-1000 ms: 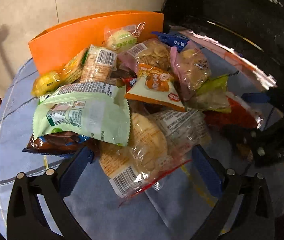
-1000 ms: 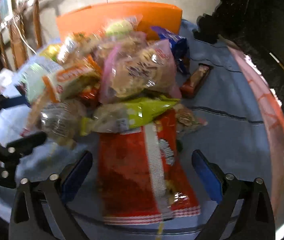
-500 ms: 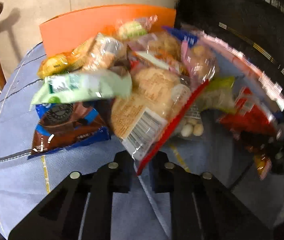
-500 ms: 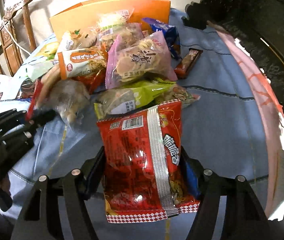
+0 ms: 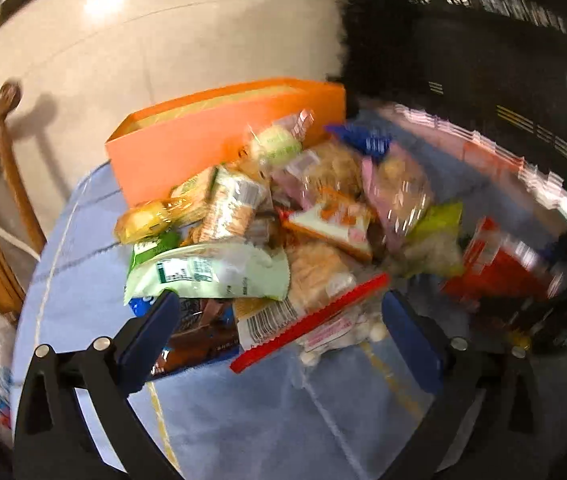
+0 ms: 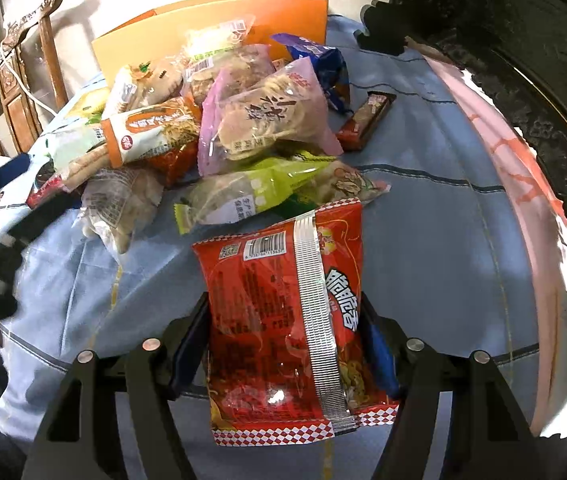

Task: Organize snacks
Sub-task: 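Carry both bags over the orange box and open both tools to drop them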

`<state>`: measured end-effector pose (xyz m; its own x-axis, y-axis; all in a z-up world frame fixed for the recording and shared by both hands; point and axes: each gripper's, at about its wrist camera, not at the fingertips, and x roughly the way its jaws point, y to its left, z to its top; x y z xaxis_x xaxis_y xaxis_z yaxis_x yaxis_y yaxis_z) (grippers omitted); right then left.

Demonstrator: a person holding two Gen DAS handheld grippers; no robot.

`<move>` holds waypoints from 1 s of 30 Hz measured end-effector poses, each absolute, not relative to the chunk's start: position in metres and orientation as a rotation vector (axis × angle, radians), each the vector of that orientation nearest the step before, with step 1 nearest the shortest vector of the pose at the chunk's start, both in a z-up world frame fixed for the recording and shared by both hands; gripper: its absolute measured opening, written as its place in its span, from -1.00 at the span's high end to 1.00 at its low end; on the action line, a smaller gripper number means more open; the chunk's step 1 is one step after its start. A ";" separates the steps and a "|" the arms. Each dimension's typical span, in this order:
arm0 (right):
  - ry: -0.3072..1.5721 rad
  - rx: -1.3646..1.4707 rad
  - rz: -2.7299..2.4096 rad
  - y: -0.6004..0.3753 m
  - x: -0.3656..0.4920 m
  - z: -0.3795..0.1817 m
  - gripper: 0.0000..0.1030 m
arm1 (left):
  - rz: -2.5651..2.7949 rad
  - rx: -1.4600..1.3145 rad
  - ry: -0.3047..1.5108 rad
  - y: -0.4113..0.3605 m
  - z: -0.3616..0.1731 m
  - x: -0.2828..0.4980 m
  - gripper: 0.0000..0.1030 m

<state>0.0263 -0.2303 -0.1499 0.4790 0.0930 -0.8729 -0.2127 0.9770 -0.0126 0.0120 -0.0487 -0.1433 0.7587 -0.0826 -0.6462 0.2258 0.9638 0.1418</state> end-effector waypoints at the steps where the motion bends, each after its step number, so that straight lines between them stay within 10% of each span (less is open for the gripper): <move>1: 1.056 -0.123 0.193 -0.229 0.027 -0.149 -0.35 | -0.178 0.277 0.678 -0.054 -0.145 0.011 -0.91; 4: 1.044 -0.132 0.197 -0.228 0.026 -0.146 -0.35 | -0.230 0.383 0.557 -0.067 -0.144 0.003 -0.85; 8: 1.053 -0.110 0.193 -0.233 0.027 -0.146 -0.35 | -0.281 0.602 0.548 -0.086 -0.167 0.012 0.12; 12: 1.046 -0.105 0.178 -0.237 0.025 -0.144 -0.35 | -0.302 0.582 0.587 -0.084 -0.161 0.011 0.51; 30: 1.009 -0.112 0.158 -0.237 0.025 -0.128 -0.35 | -0.303 -0.076 0.760 -0.021 -0.079 0.004 0.72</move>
<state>0.0249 -0.2372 -0.1280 0.5228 0.0804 -0.8487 -0.1834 0.9828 -0.0199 0.0038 -0.0209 -0.0791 0.6838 -0.2969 -0.6665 0.2425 0.9540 -0.1762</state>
